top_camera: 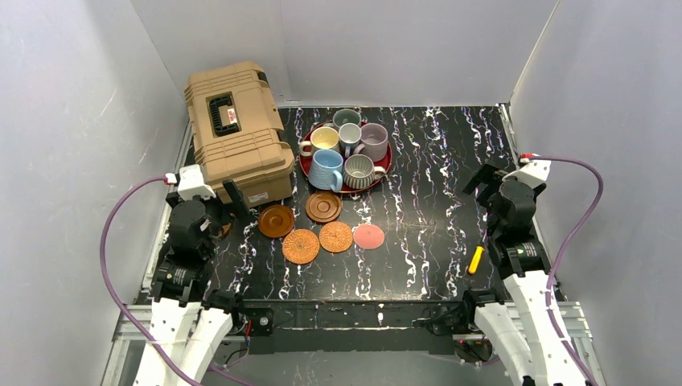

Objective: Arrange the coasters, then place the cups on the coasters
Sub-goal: Move the coaster to the center of the board.

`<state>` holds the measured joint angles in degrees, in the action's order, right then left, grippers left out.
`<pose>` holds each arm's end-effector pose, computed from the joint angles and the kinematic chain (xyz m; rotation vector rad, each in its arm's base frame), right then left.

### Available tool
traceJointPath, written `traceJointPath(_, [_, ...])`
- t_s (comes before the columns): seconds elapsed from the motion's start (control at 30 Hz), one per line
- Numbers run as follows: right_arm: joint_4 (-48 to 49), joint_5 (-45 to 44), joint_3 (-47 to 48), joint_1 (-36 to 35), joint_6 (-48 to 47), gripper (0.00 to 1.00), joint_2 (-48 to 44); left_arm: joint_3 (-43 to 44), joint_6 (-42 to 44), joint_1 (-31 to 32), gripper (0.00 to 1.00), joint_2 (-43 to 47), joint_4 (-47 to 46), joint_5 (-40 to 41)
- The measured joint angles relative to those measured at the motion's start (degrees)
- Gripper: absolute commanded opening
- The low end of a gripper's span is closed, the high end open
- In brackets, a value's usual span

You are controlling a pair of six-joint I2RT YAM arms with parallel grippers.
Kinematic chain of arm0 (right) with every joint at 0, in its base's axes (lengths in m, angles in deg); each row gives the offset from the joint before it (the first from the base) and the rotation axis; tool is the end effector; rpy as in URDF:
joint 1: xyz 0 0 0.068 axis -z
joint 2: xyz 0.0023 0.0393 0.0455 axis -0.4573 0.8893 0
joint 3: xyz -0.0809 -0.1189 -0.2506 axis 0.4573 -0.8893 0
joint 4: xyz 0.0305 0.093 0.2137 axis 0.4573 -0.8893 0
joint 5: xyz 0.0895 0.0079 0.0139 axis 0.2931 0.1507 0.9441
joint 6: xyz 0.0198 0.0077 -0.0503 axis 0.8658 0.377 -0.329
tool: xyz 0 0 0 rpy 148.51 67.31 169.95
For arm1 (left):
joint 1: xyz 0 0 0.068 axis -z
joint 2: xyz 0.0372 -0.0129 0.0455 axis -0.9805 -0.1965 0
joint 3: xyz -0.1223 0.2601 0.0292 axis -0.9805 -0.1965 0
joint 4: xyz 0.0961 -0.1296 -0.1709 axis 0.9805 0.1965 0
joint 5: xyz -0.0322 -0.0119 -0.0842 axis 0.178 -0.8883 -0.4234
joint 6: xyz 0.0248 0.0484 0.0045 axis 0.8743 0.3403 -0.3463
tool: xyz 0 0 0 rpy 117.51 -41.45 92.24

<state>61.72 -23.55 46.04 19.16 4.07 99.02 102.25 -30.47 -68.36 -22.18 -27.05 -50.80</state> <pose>0.1109 -0.0011 0.3312 0.4804 1.6668 -0.0845 0.0748 -0.0029 0.3452 -0.2474 1.6855 -0.0461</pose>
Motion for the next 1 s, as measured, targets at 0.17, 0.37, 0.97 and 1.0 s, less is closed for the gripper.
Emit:
traceJointPath(0.17, [-0.02, 0.79, 0.02, 0.0, -0.66, 0.98, -0.31, 0.02, -0.39, 0.0, 0.98, -0.02, 0.02, 0.28])
traceJointPath(0.37, [-1.64, 2.91, 1.86, 0.0, -1.81, 0.99, 1.27, 0.74, -1.18, 0.0, 0.98, -0.94, 0.2, 0.42])
traceJointPath(0.97, [-6.75, 4.66, 3.89, -27.58, 5.55, 1.0, 23.82, 0.74, -2.99, 0.0, 0.99, -2.99, -1.62, -7.72])
traceJointPath(1.0, [-6.6, 3.89, 3.56, -30.49, 6.67, 1.0, 25.86, 0.74, -2.97, 0.0, 0.99, -3.08, -1.62, -7.76])
